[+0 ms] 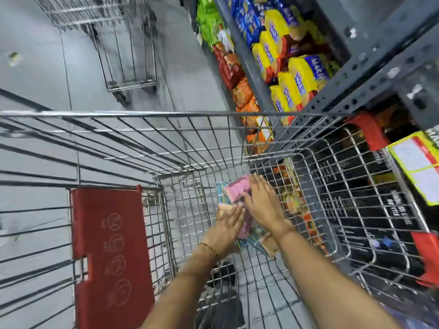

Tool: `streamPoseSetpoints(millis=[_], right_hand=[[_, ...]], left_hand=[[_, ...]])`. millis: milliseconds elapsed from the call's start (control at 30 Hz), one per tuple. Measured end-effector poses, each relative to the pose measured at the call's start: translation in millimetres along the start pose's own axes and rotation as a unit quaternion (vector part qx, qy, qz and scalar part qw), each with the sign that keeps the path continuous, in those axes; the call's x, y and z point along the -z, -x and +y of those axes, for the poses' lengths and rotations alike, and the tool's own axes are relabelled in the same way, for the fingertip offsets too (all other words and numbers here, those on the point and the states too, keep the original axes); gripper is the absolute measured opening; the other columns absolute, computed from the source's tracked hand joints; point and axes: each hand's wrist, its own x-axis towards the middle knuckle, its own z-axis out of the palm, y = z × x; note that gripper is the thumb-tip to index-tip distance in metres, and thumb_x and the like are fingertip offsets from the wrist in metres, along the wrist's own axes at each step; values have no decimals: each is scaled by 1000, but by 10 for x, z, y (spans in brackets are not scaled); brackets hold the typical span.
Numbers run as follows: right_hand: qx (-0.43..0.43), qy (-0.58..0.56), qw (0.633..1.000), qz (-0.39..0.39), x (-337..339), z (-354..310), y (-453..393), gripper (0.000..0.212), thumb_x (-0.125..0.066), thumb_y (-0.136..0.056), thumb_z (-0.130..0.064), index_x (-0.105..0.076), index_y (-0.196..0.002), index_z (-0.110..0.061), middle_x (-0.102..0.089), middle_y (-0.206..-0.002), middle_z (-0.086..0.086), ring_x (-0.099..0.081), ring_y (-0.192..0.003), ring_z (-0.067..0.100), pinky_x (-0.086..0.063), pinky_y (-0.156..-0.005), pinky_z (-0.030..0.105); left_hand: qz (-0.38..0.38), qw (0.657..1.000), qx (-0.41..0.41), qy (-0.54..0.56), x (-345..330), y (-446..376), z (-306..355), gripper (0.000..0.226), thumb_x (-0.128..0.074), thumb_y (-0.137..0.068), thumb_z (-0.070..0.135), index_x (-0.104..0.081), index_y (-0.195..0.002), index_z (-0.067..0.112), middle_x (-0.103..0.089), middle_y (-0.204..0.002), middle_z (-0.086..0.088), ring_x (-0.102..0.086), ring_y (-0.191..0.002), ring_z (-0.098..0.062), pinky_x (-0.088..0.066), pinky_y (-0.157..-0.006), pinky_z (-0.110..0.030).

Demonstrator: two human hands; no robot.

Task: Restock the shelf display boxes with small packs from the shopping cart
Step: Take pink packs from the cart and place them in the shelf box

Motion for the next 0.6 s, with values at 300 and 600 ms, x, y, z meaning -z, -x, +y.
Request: streamPoseSetpoints(millis=[300, 600], right_hand=[[-21, 11, 1000, -5, -67, 207, -124, 56, -31, -100, -34, -14, -147, -9, -20, -157, 12, -15, -146, 25, -8, -119, 36], [-22, 29, 999, -13, -33, 190, -120, 58, -31, -100, -35, -12, -148, -8, -19, -158, 12, -16, -146, 24, -10, -119, 36]], left_hand=[[39, 998, -32, -36, -63, -193, -58, 85, -50, -92, 28, 20, -138, 14, 18, -150, -9, 6, -144, -25, 4, -111, -47], [28, 999, -24, -25, 13, -85, -114, 72, -48, -92, 26, -2, -145, 11, -13, -155, -17, -14, -143, -31, -13, -113, -46]])
